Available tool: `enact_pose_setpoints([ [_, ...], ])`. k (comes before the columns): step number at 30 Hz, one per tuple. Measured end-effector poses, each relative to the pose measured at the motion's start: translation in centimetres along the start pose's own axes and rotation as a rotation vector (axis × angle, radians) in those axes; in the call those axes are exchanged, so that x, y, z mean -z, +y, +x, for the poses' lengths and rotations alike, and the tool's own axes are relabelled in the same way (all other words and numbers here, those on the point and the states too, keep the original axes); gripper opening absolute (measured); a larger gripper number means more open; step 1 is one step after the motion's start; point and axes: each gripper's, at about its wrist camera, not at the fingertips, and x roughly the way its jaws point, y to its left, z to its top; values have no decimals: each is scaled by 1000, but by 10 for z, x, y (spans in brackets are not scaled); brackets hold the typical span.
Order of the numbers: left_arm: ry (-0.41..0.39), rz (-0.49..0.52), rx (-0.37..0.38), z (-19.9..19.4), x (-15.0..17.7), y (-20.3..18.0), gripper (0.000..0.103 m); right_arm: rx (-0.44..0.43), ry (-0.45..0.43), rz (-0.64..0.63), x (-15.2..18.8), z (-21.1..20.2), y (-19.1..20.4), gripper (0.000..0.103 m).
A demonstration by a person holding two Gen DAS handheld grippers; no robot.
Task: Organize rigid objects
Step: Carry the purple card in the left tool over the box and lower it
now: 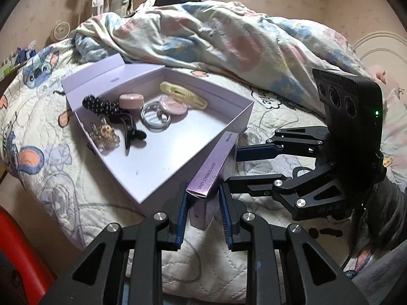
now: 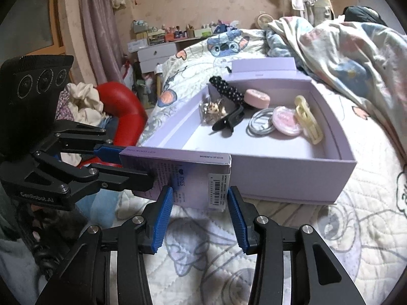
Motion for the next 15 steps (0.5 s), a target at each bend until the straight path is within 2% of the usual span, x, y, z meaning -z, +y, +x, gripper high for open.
enact_pose_setpoints([
  [15, -56, 92, -11, -24, -28, -11, 23, 92, -62, -71, -27, -30, 12, 44],
])
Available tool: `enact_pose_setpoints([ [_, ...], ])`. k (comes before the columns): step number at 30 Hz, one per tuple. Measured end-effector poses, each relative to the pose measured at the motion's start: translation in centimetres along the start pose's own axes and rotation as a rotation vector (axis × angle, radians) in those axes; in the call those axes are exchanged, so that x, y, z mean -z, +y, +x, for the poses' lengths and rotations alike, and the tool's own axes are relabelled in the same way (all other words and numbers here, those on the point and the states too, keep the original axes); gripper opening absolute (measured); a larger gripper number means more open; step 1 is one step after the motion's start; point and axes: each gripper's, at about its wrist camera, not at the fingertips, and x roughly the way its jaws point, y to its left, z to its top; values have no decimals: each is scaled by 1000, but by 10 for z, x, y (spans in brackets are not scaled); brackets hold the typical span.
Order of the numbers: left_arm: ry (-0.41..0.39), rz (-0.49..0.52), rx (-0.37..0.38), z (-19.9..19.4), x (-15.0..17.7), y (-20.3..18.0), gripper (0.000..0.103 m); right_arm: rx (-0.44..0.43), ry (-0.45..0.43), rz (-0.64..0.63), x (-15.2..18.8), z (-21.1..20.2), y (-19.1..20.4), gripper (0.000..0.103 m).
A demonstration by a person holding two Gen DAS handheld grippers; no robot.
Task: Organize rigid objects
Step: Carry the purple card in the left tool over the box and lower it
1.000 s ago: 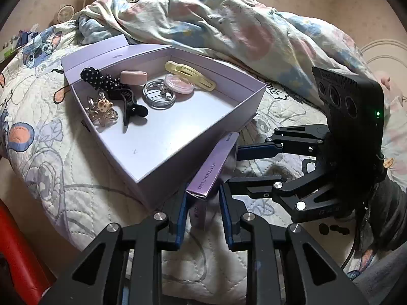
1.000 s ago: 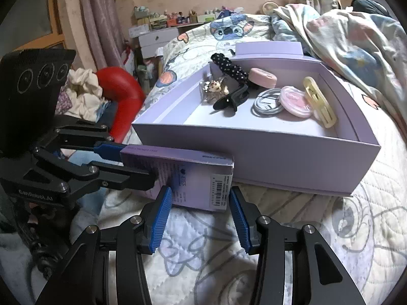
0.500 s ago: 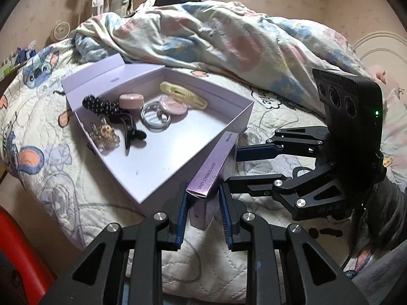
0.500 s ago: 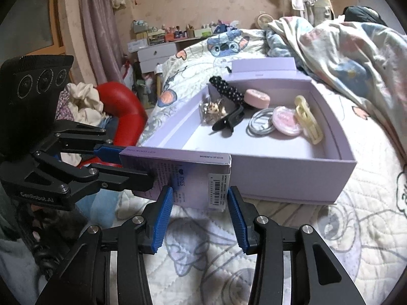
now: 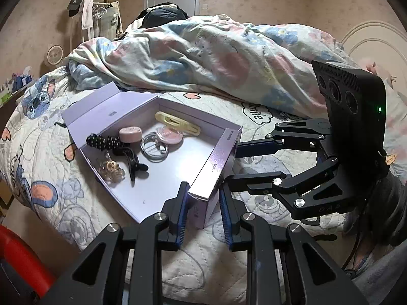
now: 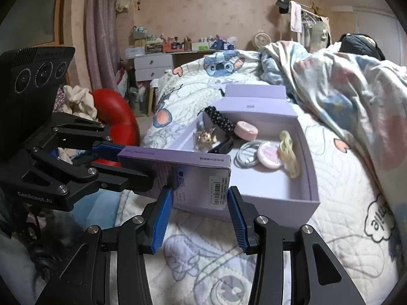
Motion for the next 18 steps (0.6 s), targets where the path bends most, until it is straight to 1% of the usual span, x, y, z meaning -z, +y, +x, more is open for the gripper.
enact_pose_setpoints([
  [9, -26, 13, -2, -1, -14, 7, 23, 25, -20, -21, -17, -3, -3, 44],
  [18, -25, 6, 3, 11, -22, 22, 23, 35, -8, -33, -28, 9, -10, 44],
])
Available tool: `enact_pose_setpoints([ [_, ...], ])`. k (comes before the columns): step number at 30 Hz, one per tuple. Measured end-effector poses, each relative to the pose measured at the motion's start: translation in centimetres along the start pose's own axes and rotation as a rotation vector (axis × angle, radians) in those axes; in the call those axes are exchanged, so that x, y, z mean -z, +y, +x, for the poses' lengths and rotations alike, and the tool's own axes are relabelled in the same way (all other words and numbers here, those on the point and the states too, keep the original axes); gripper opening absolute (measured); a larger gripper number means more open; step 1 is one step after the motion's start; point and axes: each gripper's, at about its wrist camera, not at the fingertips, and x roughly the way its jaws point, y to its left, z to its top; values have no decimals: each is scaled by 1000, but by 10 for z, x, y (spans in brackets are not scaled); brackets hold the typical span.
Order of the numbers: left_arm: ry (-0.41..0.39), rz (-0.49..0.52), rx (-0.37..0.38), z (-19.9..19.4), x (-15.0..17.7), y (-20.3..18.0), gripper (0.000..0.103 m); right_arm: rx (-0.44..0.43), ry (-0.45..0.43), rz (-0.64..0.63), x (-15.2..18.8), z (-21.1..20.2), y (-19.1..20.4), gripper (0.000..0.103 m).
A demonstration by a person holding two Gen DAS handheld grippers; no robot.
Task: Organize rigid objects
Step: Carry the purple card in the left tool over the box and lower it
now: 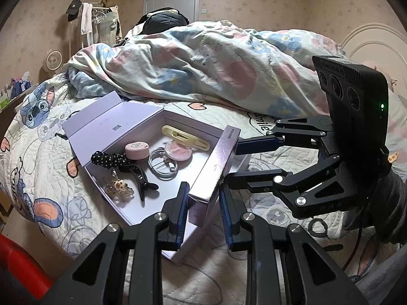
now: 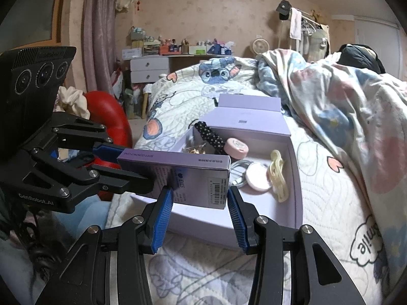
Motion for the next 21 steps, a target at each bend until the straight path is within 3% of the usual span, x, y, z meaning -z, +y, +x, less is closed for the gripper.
enact_pose_setpoints([
  [21, 8, -18, 26, 37, -23, 44, 23, 6, 21, 17, -24, 40, -29, 44],
])
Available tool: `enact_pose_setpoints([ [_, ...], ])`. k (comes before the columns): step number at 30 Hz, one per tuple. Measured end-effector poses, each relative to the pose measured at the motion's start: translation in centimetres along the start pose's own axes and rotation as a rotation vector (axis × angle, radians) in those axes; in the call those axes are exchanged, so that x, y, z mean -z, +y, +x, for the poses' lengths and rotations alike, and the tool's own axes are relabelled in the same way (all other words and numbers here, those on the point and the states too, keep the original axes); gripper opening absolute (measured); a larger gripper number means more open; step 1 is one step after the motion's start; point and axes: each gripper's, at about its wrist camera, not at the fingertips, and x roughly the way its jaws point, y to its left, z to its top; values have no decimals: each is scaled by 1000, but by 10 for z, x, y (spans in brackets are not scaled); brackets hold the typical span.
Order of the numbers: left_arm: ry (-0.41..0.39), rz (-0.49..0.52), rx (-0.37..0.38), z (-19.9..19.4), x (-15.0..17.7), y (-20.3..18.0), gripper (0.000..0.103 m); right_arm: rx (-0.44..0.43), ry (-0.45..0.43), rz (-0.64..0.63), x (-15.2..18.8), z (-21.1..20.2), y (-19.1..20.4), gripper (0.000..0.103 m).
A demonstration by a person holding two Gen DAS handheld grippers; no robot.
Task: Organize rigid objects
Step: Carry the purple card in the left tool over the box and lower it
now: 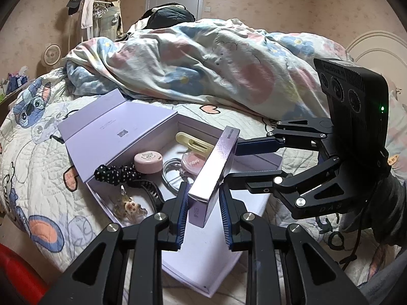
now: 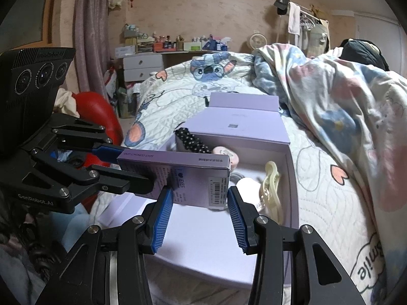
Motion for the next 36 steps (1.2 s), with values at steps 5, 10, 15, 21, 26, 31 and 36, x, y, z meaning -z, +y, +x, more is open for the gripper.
enact_pose_setpoints([
  [5, 0, 15, 4, 9, -7, 8, 23, 13, 4, 16, -6, 13, -9, 44],
  [10, 3, 22, 11, 18, -13, 20, 23, 23, 4, 28, -11, 25, -17, 44],
  [15, 14, 23, 11, 30, -17, 30, 23, 26, 7, 37, -16, 36, -24, 43],
  [21, 21, 18, 23, 42, -21, 42, 23, 22, 24, 51, -21, 49, -32, 44],
  [26, 35, 24, 51, 54, -23, 45, 23, 1, 53, 75, -24, 63, -37, 41],
  [31, 68, 42, 31, 71, -20, 46, 23, 35, 113, 84, -29, 81, -39, 40],
  [36, 80, 19, 35, 76, -17, 50, 23, 37, 127, 78, -29, 85, -39, 40],
])
